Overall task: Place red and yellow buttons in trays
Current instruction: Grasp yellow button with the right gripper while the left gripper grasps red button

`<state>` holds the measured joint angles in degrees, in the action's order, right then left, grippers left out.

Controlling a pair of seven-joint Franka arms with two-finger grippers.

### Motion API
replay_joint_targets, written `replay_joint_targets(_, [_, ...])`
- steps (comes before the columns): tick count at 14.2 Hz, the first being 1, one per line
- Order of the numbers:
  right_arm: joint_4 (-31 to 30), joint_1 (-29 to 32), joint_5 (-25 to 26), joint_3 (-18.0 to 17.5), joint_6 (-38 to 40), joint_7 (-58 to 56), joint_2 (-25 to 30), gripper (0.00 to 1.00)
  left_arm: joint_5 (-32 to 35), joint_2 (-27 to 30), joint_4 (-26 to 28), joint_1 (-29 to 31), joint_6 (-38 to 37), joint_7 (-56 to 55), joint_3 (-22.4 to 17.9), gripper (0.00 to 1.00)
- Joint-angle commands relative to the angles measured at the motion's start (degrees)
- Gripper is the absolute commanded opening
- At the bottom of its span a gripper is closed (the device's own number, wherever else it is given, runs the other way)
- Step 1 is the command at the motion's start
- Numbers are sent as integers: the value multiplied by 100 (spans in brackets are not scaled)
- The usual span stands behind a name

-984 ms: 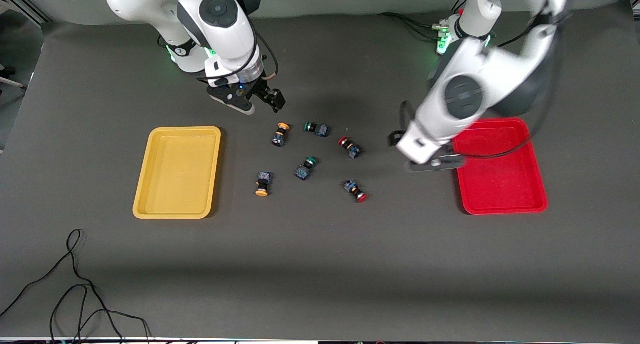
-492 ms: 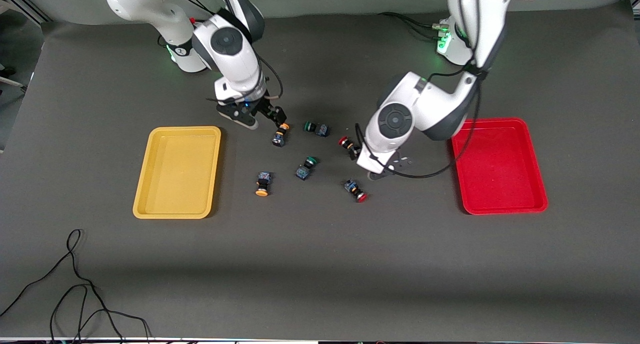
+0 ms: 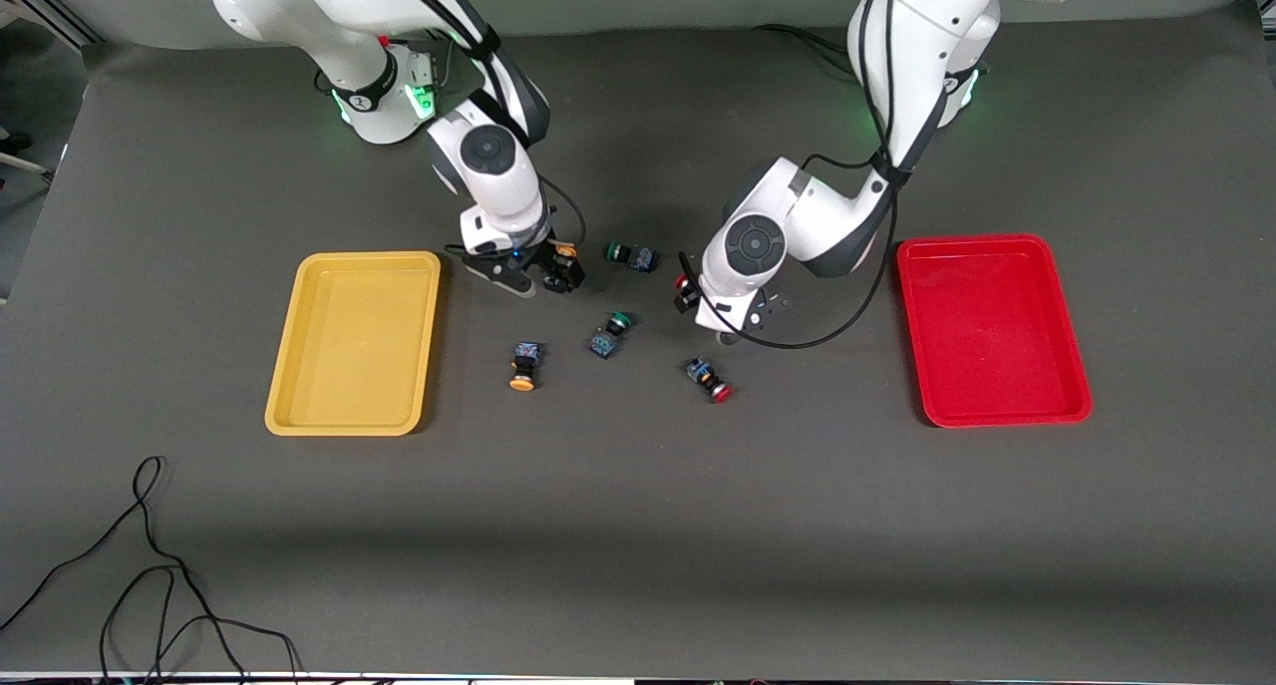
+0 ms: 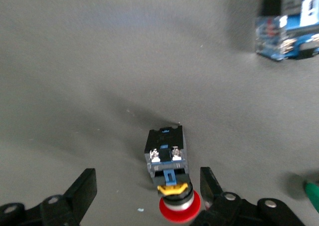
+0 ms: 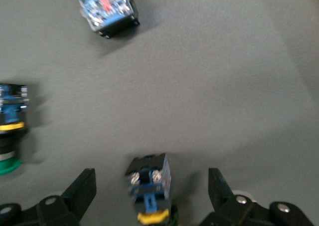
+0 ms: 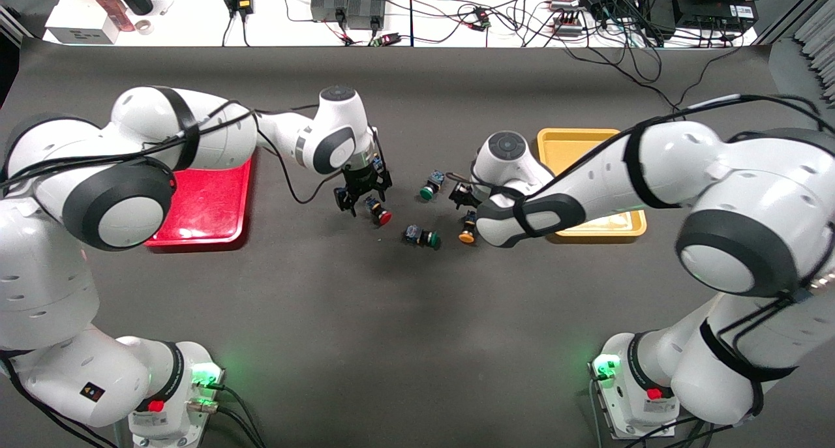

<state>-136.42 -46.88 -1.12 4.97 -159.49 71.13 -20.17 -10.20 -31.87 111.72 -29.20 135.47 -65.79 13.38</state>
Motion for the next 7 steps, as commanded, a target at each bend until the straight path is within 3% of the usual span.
replay_joint_targets(1, [106,-75,15,30,-170,138,-189,97,-175,23,105,-94,181,-171,-29,79])
replay_joint_targets(3, [124,-75,16,21,-127,121,-163,72,-211,-12,122,-103,295,-171,-29,35])
replay_joint_targets(4, [141,-75,24,21,-83,68,-137,58,-211,-21,113,-129,304,-171,-29,4])
replay_joint_targets(7, [185,-66,33,21,101,15,-93,25,-193,127,-18,-68,121,-110,-38,0])
